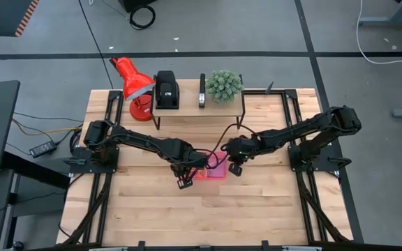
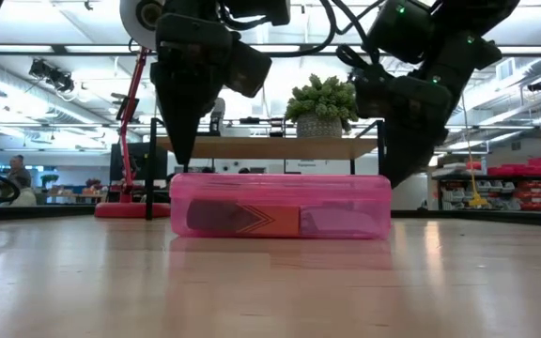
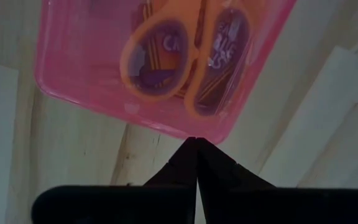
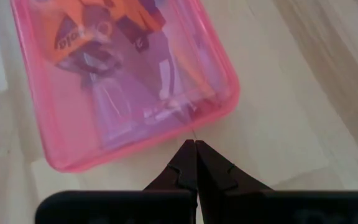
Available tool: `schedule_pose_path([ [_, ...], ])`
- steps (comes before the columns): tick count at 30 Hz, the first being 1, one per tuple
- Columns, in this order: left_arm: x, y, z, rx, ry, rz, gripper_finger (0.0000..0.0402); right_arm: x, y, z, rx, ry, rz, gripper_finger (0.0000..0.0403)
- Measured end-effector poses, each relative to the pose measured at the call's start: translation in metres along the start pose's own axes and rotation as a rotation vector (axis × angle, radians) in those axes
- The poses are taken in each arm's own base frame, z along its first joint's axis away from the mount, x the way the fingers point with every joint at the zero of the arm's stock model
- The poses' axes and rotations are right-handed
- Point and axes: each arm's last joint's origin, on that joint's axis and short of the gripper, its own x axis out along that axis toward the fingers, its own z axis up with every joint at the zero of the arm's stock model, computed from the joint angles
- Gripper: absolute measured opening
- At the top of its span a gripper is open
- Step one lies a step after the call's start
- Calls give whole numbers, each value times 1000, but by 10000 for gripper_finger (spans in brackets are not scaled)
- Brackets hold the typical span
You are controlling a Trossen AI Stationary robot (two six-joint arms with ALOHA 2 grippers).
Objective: Pack school essentials
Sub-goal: Close the pink supply box, then return to Home Position
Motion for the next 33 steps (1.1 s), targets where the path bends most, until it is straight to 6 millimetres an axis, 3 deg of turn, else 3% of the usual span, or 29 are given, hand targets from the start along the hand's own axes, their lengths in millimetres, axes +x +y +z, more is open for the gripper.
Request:
schedule_pose_path([
  [5, 0, 0, -1, 16, 9, 5, 4, -5, 1, 1, -11, 66, 8, 6],
  [8, -8, 1, -2, 38, -14, -7, 7, -17, 7, 6, -28, 83, 67, 6],
  [14, -56, 3, -9, 63, -247, -23, 5, -74, 21, 13, -46, -87, 160, 6],
  [18, -99, 2, -14, 103, -499, -76, 4, -111, 19, -1, 2, -261, 133, 6],
  [21, -114, 6, -18, 102, -636, -106, 4, -131, 13, -20, 54, -348, 153, 6],
  [24, -106, 20, -35, 56, -674, -129, 4, -146, 2, -38, 138, -423, 209, 6],
  [28, -80, 44, -81, -48, -664, -175, 3, -165, -15, -59, 255, -534, 281, 6],
  [33, -63, 73, -132, -183, -817, -328, 3, -182, -38, -80, 366, -711, 302, 6],
])
